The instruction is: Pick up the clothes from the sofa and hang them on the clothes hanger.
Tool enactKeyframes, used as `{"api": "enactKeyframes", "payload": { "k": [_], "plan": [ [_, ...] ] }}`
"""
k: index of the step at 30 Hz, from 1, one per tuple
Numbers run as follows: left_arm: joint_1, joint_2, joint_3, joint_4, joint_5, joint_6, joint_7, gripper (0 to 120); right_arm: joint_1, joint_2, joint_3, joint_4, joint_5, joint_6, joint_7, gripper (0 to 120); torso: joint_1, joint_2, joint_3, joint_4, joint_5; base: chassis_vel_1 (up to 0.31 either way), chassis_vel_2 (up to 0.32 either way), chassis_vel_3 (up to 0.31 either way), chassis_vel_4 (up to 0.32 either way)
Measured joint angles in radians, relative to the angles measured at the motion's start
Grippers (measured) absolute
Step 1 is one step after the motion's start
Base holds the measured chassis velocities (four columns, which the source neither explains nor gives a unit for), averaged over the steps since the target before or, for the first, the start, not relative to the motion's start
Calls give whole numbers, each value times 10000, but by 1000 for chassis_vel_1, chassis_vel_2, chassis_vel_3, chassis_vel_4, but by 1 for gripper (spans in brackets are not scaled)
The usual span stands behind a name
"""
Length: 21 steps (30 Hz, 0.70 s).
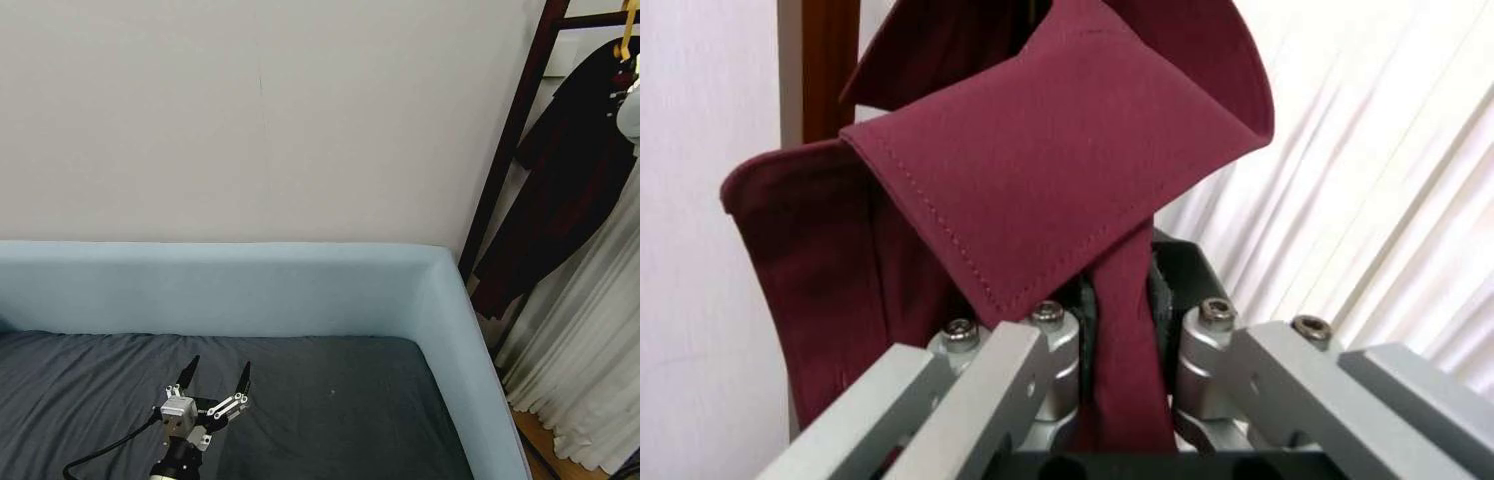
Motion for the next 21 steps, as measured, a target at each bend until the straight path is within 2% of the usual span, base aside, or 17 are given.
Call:
{"api": "enactKeyframes", "payload": {
  "k": [4, 7, 8, 12, 13, 18, 19, 21],
  "plan": [
    [0, 0, 0, 0, -1, 0, 0, 100, 14, 13, -69, 11, 256, 0, 290, 8, 0, 0, 1, -1, 5, 0, 0, 0, 0],
    [0, 0, 0, 0, -1, 0, 0, 100, -63, -41, -49, 197, 426, 1, 494, 22, 0, -1, 0, -4, 7, 0, 0, 0, 0],
    [0, 0, 0, 0, -1, 0, 0, 100, -63, -41, -49, 197, 426, 1, 494, 22, 0, -1, 0, -4, 7, 0, 0, 0, 0],
    [0, 0, 0, 1, 0, 0, 0, 100, -23, -51, -81, 259, 522, 1, 583, 41, 0, 0, 0, -1, 4, 0, 0, 0, 0],
    [0, 0, 0, 1, 0, 0, 0, 100, -23, -51, -81, 259, 522, 1, 583, 41, 0, 0, 0, -1, 4, 0, 0, 0, 0],
    [0, 0, 0, 0, 0, 0, 0, 100, -217, -196, 57, 652, 470, 4, 589, 63, 0, -1, 0, -1, 7, 0, 0, 0, 0],
    [0, 0, 0, 0, 0, 0, 0, 100, -217, -196, 57, 652, 470, 4, 589, 63, 0, -1, 0, -1, 7, 0, 0, 0, 0],
    [0, 0, 0, 1, 0, 0, 0, 100, -317, -334, 188, 1041, 393, 8, 492, 71, 0, 0, 0, -2, 4, 0, 0, 0, 0]
  ]
}}
